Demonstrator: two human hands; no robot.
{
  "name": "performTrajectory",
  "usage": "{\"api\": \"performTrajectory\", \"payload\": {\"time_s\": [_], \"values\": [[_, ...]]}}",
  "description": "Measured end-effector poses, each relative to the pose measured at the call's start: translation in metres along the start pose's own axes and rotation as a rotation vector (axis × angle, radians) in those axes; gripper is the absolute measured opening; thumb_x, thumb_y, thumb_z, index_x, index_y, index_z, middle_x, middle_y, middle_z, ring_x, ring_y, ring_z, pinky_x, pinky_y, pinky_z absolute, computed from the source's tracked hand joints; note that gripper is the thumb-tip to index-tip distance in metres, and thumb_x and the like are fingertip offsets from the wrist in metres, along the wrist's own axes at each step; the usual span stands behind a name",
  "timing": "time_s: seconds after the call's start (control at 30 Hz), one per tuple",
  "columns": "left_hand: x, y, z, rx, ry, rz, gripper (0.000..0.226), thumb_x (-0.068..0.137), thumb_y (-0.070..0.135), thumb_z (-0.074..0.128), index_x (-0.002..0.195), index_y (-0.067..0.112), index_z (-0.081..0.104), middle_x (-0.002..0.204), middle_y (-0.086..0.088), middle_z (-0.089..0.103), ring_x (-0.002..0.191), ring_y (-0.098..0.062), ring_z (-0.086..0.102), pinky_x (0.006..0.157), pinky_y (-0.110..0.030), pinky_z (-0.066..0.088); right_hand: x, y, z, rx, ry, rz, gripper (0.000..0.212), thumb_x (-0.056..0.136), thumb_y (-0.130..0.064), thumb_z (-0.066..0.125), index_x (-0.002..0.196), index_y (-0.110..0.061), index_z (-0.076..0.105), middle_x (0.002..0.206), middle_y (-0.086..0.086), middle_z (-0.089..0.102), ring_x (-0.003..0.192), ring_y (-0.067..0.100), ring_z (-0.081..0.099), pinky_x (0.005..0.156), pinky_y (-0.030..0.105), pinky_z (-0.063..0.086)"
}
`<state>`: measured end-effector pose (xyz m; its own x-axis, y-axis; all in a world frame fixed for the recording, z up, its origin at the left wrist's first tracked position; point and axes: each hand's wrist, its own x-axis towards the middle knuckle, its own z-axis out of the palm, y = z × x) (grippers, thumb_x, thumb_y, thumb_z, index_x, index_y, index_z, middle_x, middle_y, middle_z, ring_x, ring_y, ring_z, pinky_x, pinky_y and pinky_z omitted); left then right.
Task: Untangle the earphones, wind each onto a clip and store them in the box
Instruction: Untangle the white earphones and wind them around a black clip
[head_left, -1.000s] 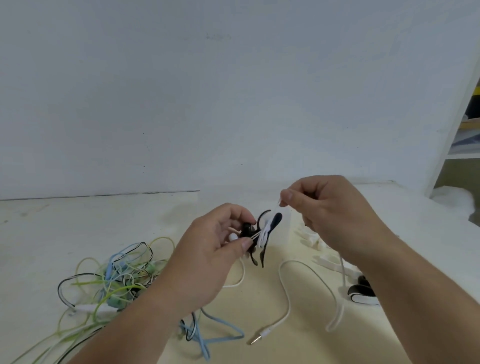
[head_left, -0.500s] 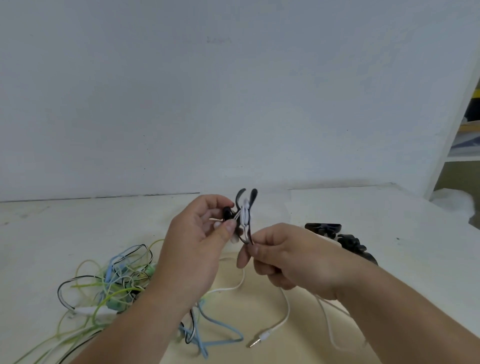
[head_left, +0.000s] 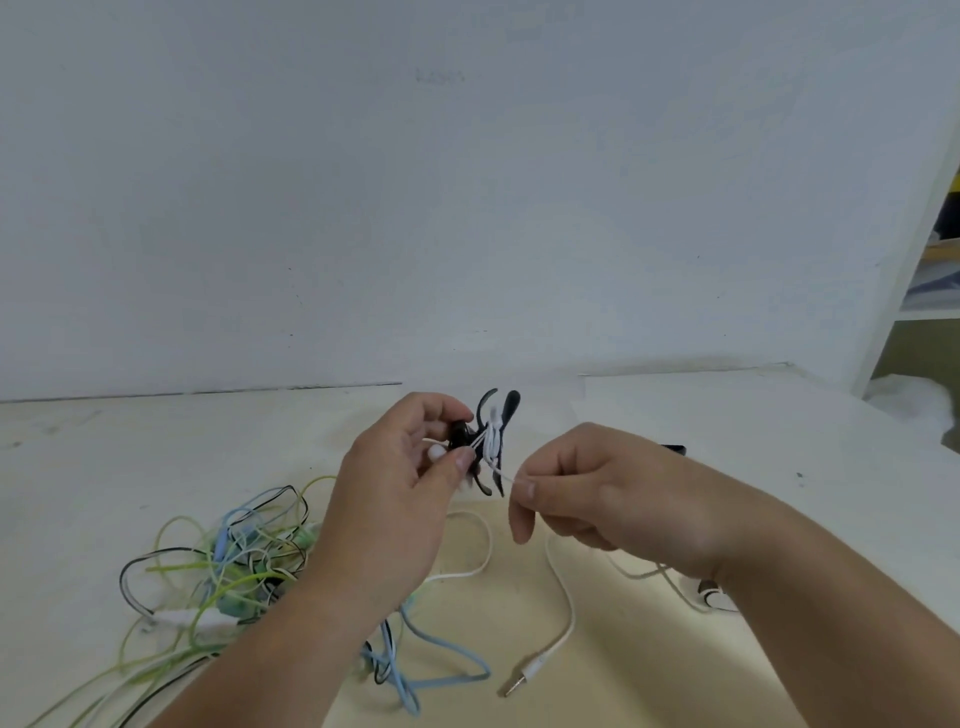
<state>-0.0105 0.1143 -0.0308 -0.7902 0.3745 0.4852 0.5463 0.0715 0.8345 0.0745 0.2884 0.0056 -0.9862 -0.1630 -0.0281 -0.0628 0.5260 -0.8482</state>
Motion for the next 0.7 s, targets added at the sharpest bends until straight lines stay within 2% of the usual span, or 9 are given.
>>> {"api": "performTrajectory", "payload": {"time_s": [0.1,0.17,0.27,0.37,0.47,0.53,0.6,0.7], "values": [[-0.004,0.002,0.001,0.143,-0.004,0.044,0.03,0.089,0.007,0.068,0.094,0.036,0.065,0.089,0.009,0.07,0.088,-0.007,0.068,0.074,-0.013,0.049,-0.001,-0.005,0.005,-0.026,-0.057,-0.035,0.026,0.101,-0.019,0.054,0.086,-0.007,0.072,0.053,-0.011,0.039,0.048,0.009,0.031,0.047,0.02,0.026],[-0.006,0.005,0.003,0.208,-0.026,0.066,0.028,0.088,0.009,0.07,0.093,0.037,0.066,0.087,0.016,0.07,0.09,-0.001,0.067,0.072,-0.008,0.046,-0.002,-0.008,0.006,-0.087,0.001,-0.077,0.023,0.1,-0.017,0.057,0.085,-0.009,0.072,0.052,-0.014,0.04,0.047,0.003,0.034,0.047,0.013,0.029],[-0.007,0.006,0.003,0.243,-0.066,0.069,0.03,0.088,0.008,0.07,0.093,0.037,0.066,0.086,0.017,0.07,0.09,0.0,0.067,0.073,-0.014,0.05,-0.003,-0.007,-0.003,-0.121,0.219,-0.112,0.021,0.096,-0.021,0.062,0.08,-0.014,0.074,0.05,-0.013,0.037,0.045,0.006,0.03,0.045,0.017,0.027],[-0.005,0.004,0.001,0.247,-0.092,0.054,0.031,0.088,0.008,0.069,0.094,0.037,0.066,0.091,0.013,0.071,0.093,-0.004,0.067,0.079,-0.023,0.053,-0.002,-0.004,-0.012,-0.158,0.467,-0.137,0.019,0.09,-0.021,0.07,0.072,-0.018,0.073,0.048,-0.011,0.043,0.044,0.006,0.032,0.044,0.018,0.028],[-0.004,0.004,0.002,0.11,-0.136,0.011,0.033,0.088,0.001,0.068,0.094,0.033,0.068,0.091,0.01,0.072,0.091,-0.011,0.069,0.081,-0.027,0.055,0.001,-0.001,-0.014,-0.109,0.629,-0.149,0.019,0.088,-0.02,0.073,0.068,-0.021,0.071,0.05,-0.012,0.044,0.044,0.004,0.034,0.045,0.014,0.029],[-0.002,0.006,0.002,-0.044,-0.17,-0.022,0.035,0.087,-0.008,0.065,0.092,0.026,0.069,0.09,0.007,0.074,0.086,-0.014,0.07,0.078,-0.021,0.054,0.003,0.001,-0.014,-0.088,0.669,-0.136,0.018,0.089,-0.021,0.072,0.071,-0.02,0.071,0.05,-0.014,0.042,0.045,0.004,0.035,0.046,0.012,0.03],[-0.001,0.008,0.002,-0.173,-0.202,-0.041,0.031,0.086,-0.011,0.066,0.092,0.019,0.069,0.089,0.0,0.075,0.08,-0.013,0.07,0.075,-0.019,0.053,0.006,0.003,-0.013,-0.053,0.66,-0.101,0.018,0.091,-0.022,0.069,0.074,-0.017,0.072,0.047,-0.014,0.04,0.042,0.004,0.033,0.044,0.012,0.03],[-0.001,0.008,0.004,-0.335,-0.226,-0.059,0.021,0.076,0.001,0.068,0.09,0.017,0.071,0.088,-0.007,0.075,0.079,-0.016,0.069,0.076,-0.023,0.056,0.01,0.006,-0.007,-0.061,0.561,-0.01,0.024,0.094,-0.02,0.062,0.071,-0.015,0.07,0.05,-0.006,0.042,0.042,0.008,0.029,0.04,0.015,0.024]]}}
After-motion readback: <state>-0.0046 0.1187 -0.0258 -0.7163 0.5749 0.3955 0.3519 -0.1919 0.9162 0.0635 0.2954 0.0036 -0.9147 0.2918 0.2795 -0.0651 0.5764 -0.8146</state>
